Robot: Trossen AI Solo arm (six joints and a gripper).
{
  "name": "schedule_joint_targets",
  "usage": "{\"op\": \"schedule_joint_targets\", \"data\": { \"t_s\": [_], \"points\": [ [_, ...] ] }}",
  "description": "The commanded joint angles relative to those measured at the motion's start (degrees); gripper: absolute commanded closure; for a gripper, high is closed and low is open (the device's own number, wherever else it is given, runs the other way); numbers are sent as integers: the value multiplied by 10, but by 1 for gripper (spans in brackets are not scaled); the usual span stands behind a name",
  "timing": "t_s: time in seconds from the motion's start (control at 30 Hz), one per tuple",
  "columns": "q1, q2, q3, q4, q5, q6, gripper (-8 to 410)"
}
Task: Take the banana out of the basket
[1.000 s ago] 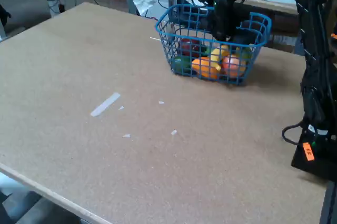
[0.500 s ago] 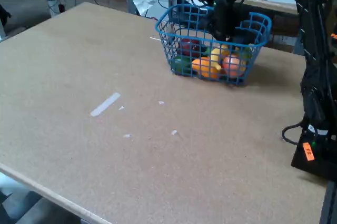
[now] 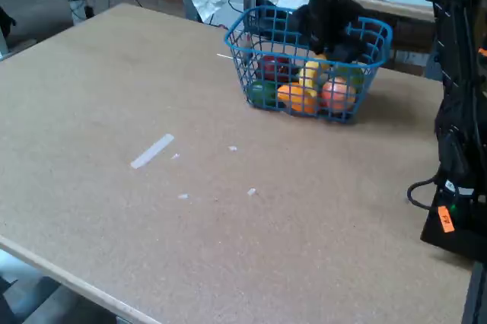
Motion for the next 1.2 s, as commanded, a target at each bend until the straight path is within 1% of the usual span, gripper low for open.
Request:
{"op": "schedule_joint_targets", "data": {
  "t_s": [0.0, 0.2, 0.33, 0.67, 0.9, 1.1, 1.17],
  "points": [
    [0, -6, 0, 10, 13, 2, 354],
    [0, -6, 0, 10, 46, 18, 354],
    [-1, -6, 0, 11, 65, 18, 354],
    [-10, -6, 0, 27, 96, 18, 354],
    [-10, -6, 0, 60, 100, 11, 354],
    [-10, -11, 0, 95, 99, -18, 354],
    [-10, -16, 2, 98, 94, -17, 354]
  ]
}}
